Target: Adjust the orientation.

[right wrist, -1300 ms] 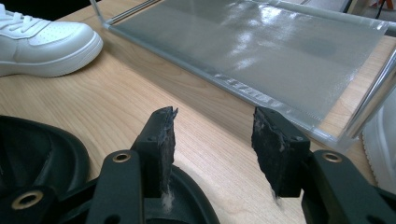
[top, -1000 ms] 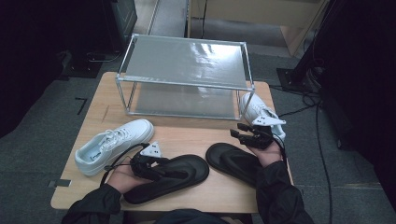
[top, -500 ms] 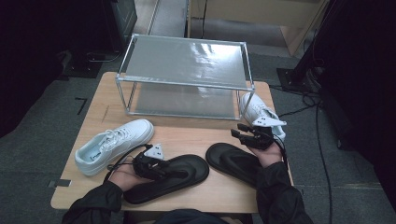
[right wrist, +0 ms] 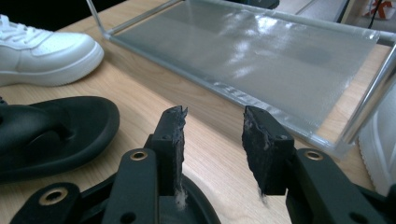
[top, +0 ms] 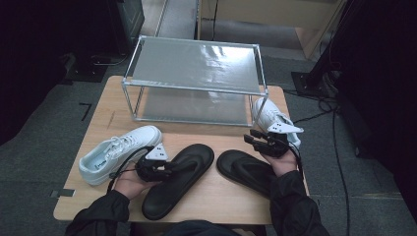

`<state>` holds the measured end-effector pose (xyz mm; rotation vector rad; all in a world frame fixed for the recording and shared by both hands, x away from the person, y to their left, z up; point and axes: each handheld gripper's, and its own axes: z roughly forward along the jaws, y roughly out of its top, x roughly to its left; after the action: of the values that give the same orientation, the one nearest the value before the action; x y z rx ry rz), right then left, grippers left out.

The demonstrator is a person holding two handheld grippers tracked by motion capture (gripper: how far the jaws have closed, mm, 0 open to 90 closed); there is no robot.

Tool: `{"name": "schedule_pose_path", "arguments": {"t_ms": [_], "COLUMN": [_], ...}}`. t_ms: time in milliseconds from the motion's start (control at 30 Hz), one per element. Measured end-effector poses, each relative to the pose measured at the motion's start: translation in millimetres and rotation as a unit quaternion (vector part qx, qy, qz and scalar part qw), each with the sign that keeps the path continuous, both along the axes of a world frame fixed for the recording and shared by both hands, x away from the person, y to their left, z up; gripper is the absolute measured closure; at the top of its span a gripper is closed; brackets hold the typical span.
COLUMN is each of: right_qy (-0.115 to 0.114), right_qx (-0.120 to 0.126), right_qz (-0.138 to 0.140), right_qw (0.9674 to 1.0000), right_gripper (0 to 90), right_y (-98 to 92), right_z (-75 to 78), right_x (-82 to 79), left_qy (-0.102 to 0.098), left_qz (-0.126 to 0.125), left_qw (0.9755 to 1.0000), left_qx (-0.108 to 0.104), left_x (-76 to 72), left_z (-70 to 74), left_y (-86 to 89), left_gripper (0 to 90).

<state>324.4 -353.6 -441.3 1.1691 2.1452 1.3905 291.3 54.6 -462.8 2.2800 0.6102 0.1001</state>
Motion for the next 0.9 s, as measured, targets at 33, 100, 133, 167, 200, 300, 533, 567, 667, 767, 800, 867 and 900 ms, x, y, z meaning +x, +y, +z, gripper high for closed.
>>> {"name": "schedule_pose_path", "arguments": {"t_ms": [33, 100, 133, 167, 200, 300, 533, 567, 667, 767, 800, 867, 900], "right_qy": [-0.004, -0.009, -0.011, -0.012, -0.010, -0.012, -0.030, -0.033, -0.032, -0.044, -0.046, -0.055, -0.056], "right_qx": [0.002, 0.011, 0.017, 0.020, 0.023, 0.017, 0.020, 0.019, 0.012, -0.002, -0.004, -0.012, -0.017], "right_qz": [-0.001, -0.002, -0.004, -0.004, -0.004, -0.002, -0.013, -0.013, -0.016, -0.023, -0.023, -0.029, -0.033], "right_qw": [1.0000, 0.9999, 0.9998, 0.9997, 0.9997, 0.9998, 0.9993, 0.9992, 0.9993, 0.9988, 0.9987, 0.9980, 0.9977], "right_gripper": [60.2, 60.3, 60.9, 61.7, 62.1, 64.9, 69.7, 70.4, 71.3, 71.5, 71.6, 72.0, 72.0], "right_y": [0.2, 0.8, 1.7, 2.3, 3.6, 11.7, 30.6, 33.0, 40.4, 47.7, 49.2, 53.7, 54.8], "right_z": [0.5, 2.8, 6.0, 7.9, 10.3, 22.0, 55.7, 59.6, 71.0, 83.0, 85.8, 93.5, 96.0], "right_x": [0.2, 1.2, 2.6, 3.6, 4.6, 11.7, 35.3, 39.4, 52.1, 64.8, 67.5, 74.9, 77.8], "left_qy": [-0.004, -0.009, -0.011, -0.008, -0.005, 0.000, 0.004, 0.002, -0.005, -0.002, -0.002, 0.002, 0.003], "left_qz": [0.005, 0.010, 0.019, 0.022, 0.027, 0.040, 0.073, 0.076, 0.081, 0.091, 0.098, 0.108, 0.115], "left_qw": [1.0000, 0.9999, 0.9998, 0.9997, 0.9996, 0.9992, 0.9973, 0.9971, 0.9967, 0.9958, 0.9952, 0.9942, 0.9934], "left_qx": [0.002, 0.001, -0.001, -0.002, -0.006, -0.004, 0.005, 0.006, 0.007, 0.005, 0.006, 0.003, 0.004], "left_x": [0.7, 1.4, 4.8, 6.5, 9.6, 16.9, 37.8, 40.5, 48.5, 56.8, 60.6, 65.8, 68.5], "left_z": [2.1, 4.4, 9.5, 11.1, 13.6, 19.5, 34.2, 35.8, 39.5, 41.0, 41.1, 41.1, 40.7], "left_y": [-0.3, -1.1, -2.2, -2.2, -2.6, -4.8, -11.0, -11.7, -13.0, -13.9, -14.2, -14.4, -15.0], "left_gripper": [70.9, 70.9, 70.8, 70.8, 70.8, 70.8, 70.8, 70.8, 70.7, 70.7, 70.8, 70.8, 70.8]}}
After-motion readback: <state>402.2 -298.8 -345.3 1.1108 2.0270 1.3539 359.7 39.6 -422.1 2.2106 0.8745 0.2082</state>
